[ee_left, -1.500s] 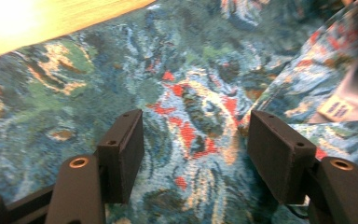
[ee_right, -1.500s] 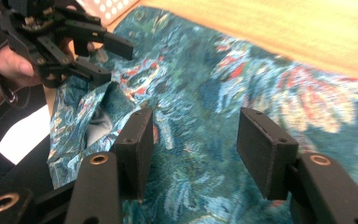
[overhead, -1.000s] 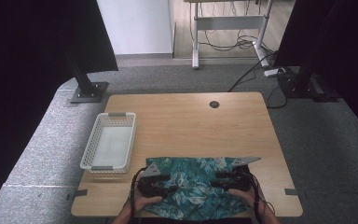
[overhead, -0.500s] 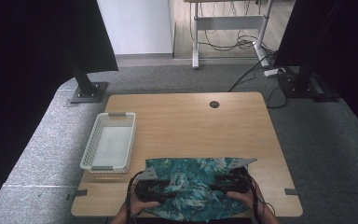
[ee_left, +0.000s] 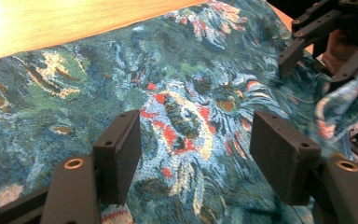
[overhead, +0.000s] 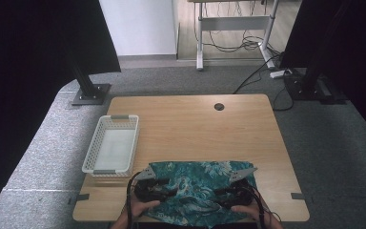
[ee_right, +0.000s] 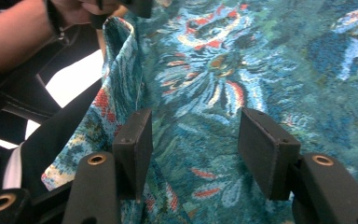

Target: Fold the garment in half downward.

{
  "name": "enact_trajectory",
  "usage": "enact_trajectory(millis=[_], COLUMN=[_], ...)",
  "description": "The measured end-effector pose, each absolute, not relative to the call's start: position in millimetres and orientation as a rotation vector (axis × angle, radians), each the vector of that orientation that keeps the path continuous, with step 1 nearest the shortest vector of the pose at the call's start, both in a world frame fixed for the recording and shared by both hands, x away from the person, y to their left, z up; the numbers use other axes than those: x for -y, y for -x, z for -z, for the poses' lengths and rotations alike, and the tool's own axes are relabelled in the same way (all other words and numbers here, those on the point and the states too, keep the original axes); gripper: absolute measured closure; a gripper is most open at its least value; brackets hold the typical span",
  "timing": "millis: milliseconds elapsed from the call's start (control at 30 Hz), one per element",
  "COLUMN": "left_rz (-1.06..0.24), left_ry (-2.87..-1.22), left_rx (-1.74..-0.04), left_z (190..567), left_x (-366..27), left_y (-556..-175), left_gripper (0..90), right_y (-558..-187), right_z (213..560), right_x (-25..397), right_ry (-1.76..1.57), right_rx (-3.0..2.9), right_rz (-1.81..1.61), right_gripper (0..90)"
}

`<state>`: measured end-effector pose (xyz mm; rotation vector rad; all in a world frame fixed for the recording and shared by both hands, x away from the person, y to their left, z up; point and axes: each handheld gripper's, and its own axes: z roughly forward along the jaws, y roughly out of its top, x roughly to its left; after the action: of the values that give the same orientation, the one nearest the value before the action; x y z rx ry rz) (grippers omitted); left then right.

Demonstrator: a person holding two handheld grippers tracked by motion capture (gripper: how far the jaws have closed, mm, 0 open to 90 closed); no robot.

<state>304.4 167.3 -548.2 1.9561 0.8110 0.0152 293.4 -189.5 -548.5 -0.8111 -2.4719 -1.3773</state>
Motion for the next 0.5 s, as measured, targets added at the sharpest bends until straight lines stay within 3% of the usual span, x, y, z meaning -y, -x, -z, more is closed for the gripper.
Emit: enact_trajectory(millis=[500], left_rz=[-0.023], left_ry=[-2.004], left_rx=[-0.757], left_z=[549], left_x=[-157], left_y=[-290], left_gripper=[33.0], right_y=[-286], right_z=[548], right_x=[196], right_ry=[0.806], right_rx=[2.453], right_rz=[1.407], right_gripper=[44.2])
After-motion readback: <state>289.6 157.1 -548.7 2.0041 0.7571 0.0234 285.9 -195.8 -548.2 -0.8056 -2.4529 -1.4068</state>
